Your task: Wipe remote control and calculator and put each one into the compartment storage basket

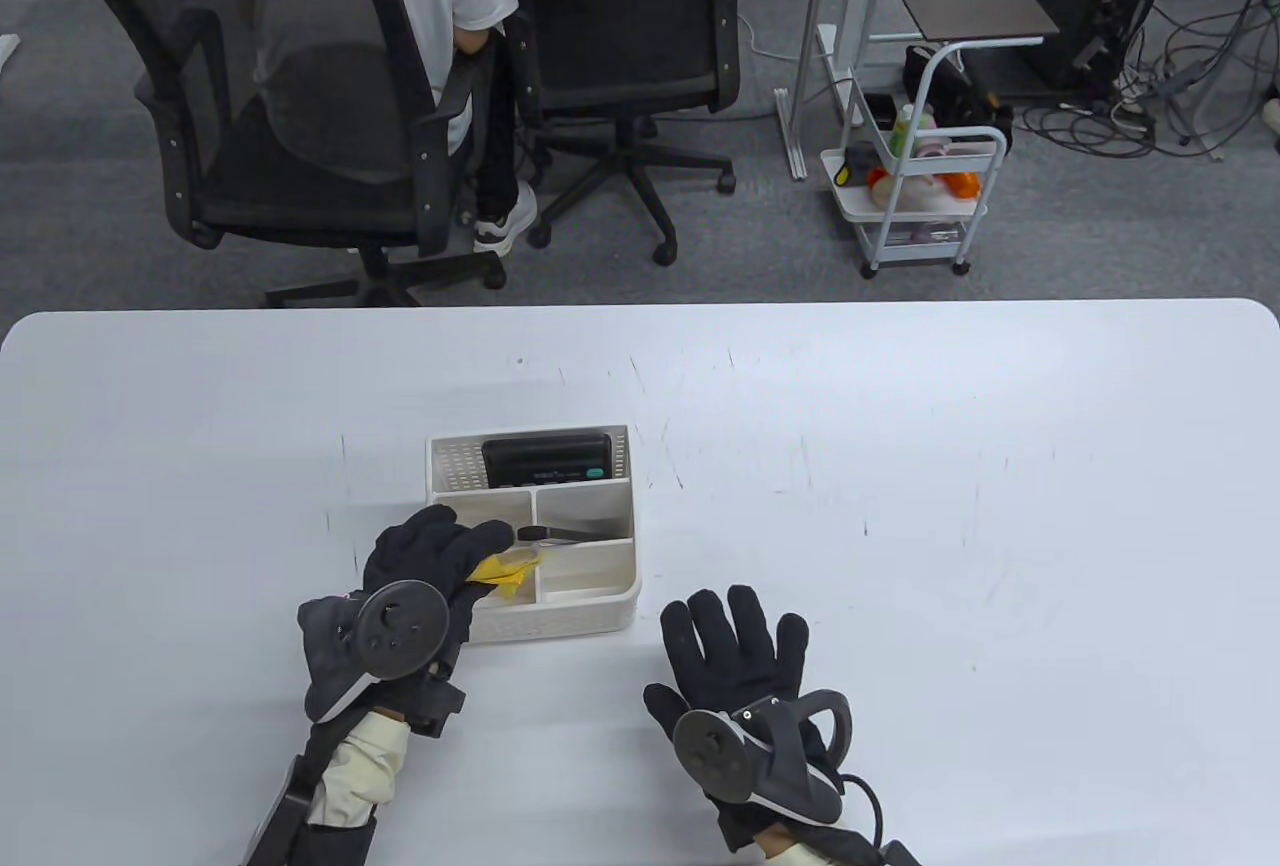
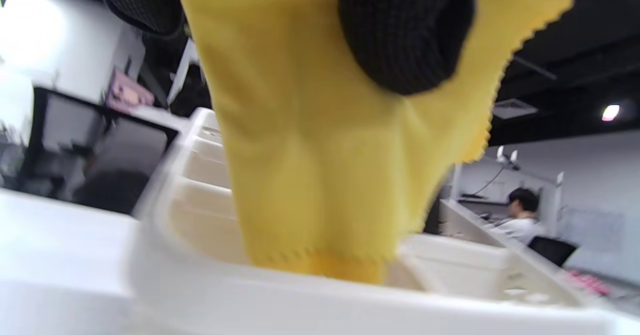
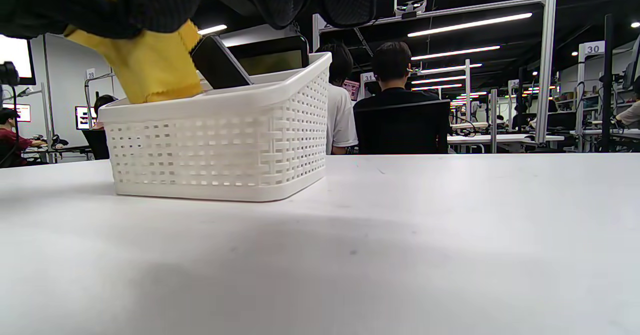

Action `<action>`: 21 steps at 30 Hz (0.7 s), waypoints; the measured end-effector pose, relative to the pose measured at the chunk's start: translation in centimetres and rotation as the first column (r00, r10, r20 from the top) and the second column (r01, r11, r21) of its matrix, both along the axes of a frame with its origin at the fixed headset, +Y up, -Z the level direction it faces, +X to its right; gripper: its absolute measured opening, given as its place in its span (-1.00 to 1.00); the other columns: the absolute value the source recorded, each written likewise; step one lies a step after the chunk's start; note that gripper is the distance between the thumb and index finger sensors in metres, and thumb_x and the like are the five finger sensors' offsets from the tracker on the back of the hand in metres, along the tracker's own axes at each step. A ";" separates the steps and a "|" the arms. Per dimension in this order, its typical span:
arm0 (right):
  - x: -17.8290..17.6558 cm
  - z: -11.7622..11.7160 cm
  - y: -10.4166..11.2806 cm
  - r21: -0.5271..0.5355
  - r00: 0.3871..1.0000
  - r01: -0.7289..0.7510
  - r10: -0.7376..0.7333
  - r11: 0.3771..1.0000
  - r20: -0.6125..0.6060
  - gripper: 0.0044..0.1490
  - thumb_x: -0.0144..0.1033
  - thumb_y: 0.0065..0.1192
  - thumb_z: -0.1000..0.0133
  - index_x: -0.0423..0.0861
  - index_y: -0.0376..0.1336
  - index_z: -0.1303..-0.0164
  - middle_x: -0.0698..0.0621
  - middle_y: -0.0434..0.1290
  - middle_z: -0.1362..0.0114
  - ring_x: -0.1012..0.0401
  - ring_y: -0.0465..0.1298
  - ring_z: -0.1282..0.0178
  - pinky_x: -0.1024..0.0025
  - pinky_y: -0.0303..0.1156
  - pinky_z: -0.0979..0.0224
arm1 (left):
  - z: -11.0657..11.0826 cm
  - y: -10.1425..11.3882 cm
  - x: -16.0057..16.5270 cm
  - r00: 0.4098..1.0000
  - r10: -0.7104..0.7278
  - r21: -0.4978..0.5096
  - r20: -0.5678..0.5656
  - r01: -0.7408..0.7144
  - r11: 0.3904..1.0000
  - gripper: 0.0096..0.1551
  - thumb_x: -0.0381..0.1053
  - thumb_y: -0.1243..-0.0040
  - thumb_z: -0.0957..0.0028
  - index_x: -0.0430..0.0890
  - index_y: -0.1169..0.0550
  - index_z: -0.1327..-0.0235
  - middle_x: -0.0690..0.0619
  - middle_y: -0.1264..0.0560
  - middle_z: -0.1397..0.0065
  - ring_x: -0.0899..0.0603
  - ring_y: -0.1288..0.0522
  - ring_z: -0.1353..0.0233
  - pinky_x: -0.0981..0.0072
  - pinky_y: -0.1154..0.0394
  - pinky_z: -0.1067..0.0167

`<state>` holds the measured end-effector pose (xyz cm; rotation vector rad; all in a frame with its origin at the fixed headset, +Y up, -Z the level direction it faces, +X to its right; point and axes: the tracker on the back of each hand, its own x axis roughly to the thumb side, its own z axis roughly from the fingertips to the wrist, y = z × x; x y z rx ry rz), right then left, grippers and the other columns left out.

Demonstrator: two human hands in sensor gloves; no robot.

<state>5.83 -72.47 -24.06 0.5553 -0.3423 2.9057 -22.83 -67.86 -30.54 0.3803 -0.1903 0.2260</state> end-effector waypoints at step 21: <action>1.4 -0.4 -0.5 -0.078 0.995 0.090 -0.087 0.993 0.048 -0.10 0.01 0.08 -0.25 -0.24 0.07 -0.70 -0.34 0.07 -0.73 -0.37 -0.07 -0.65 -0.59 -0.18 -0.38 | -1.1 -4.0 1.3 0.946 -0.321 -0.224 0.036 0.321 0.920 -0.31 0.50 0.06 0.07 0.33 -0.50 -0.32 0.05 0.00 -0.78 -0.40 0.21 -0.70 -0.43 -0.02 -0.50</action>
